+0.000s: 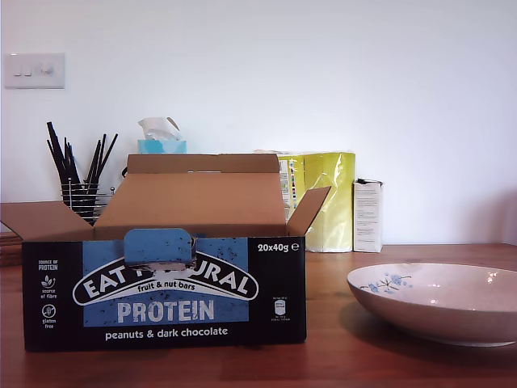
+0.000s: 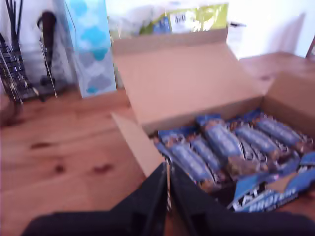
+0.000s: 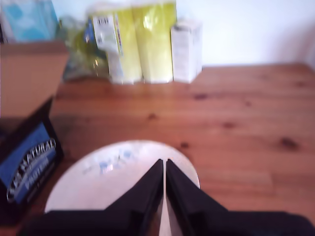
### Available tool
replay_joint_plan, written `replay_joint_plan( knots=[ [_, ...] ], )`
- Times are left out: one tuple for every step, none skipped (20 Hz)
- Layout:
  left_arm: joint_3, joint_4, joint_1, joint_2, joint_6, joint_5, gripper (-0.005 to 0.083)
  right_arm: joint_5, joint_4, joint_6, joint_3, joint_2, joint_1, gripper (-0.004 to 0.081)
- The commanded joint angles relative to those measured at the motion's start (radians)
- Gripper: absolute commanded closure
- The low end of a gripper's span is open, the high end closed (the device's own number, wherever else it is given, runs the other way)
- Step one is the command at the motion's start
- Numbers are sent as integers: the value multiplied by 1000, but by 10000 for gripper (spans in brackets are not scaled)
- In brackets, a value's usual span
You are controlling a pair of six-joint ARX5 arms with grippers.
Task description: Spread the side flaps of the carton box of snackbars
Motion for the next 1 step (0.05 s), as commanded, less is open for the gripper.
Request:
replay_joint_plan(
  knots=[
    [-9,-23,0,4,-2,0,795,0,-39,2,-9,0,4,783]
  ],
)
